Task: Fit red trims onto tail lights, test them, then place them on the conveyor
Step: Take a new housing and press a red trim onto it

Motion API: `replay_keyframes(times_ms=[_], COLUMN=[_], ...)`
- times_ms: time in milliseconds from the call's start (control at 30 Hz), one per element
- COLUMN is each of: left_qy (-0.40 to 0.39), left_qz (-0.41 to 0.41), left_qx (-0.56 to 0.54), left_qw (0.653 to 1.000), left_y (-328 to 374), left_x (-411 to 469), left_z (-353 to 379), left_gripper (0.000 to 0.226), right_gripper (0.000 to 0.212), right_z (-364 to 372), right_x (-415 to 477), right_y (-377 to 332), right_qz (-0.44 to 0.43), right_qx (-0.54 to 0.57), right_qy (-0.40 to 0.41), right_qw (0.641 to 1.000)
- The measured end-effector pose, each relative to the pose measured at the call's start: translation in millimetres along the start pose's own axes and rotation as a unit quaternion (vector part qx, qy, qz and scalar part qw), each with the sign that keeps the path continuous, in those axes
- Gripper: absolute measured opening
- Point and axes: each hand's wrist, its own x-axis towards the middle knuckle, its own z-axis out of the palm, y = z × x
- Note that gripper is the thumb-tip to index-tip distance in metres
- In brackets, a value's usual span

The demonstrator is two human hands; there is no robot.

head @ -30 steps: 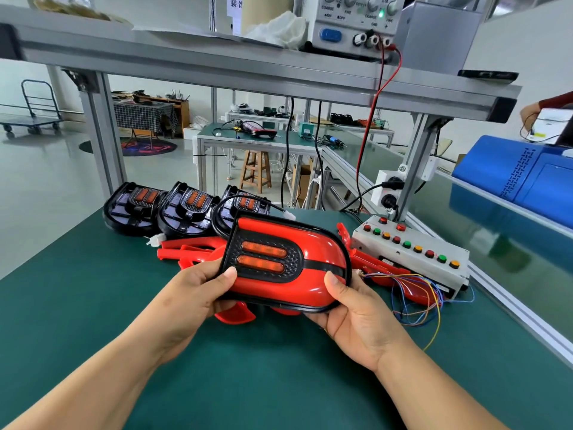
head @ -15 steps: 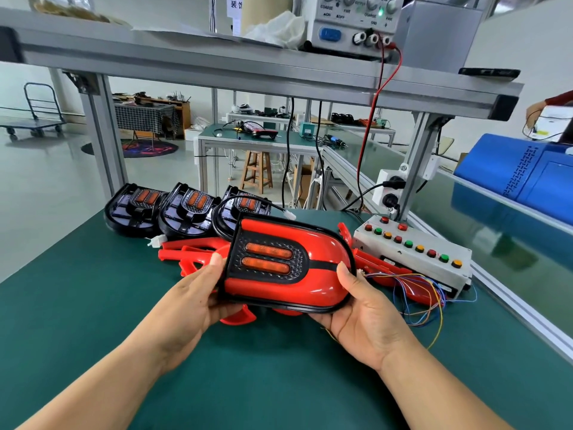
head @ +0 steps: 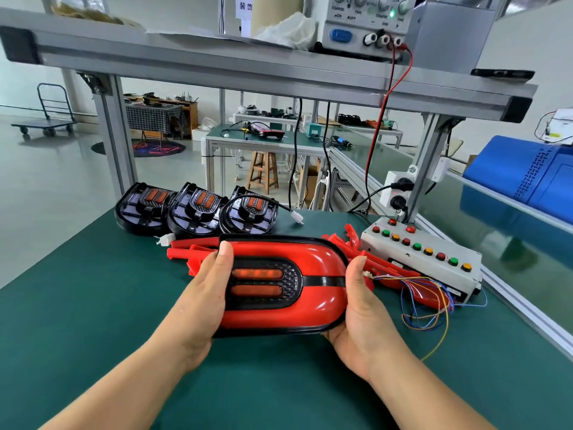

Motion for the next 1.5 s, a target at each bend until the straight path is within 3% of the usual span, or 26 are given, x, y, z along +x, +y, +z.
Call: replay_keyframes(times_ms=[100,300,467,767,933,1000,1167,1367,1433,1500], left_qy=[0.023,0.004,0.018,0.048,0.019,0.017,0.028,0.035,0.034,0.021], left_qz=[0.018,-0.039,-0.032,-0.029,-0.070,-0.093,-0.120,-0.122,-0.119,-0.127], left_qx=[-0.012,-0.085,-0.093,-0.069,-0.076,-0.086,-0.085,-0.065,-0.047,-0.027], left_qw=[0.999,0.996,0.995,0.996,0.994,0.992,0.989,0.990,0.991,0.991], left_y=[-1,0,-3,-2,0,1,4,10,12,14], left_x=[-1,-4,-4,-5,-5,-4,-3,-3,-5,-7], left_z=[3,7,10,13,12,11,7,-5,-10,-13], left_gripper=[0.068,0.076,0.066,0.058,0.078,0.085,0.076,0.072,0.072,0.071], right_gripper=[0.066,0.079,0.056,0.060,0.059,0.070,0.081,0.101,0.091,0.065], right_z=[-2,-2,-2,-2,-3,-2,1,-13,-24,-39], right_x=[-1,-1,-2,1,1,0,-4,-3,0,3], right_y=[0,-2,1,6,3,2,-5,-22,-34,-47], right_qz=[-0.002,0.005,-0.028,-0.058,-0.032,-0.011,0.041,0.062,0.021,-0.066], right_qx=[0.002,0.004,-0.037,-0.073,-0.051,-0.034,-0.017,-0.161,-0.231,-0.327], right_qy=[-0.002,0.068,0.074,0.100,0.106,0.125,0.112,0.067,0.121,0.199], right_qw=[1.000,0.998,0.996,0.991,0.993,0.992,0.993,0.983,0.965,0.921])
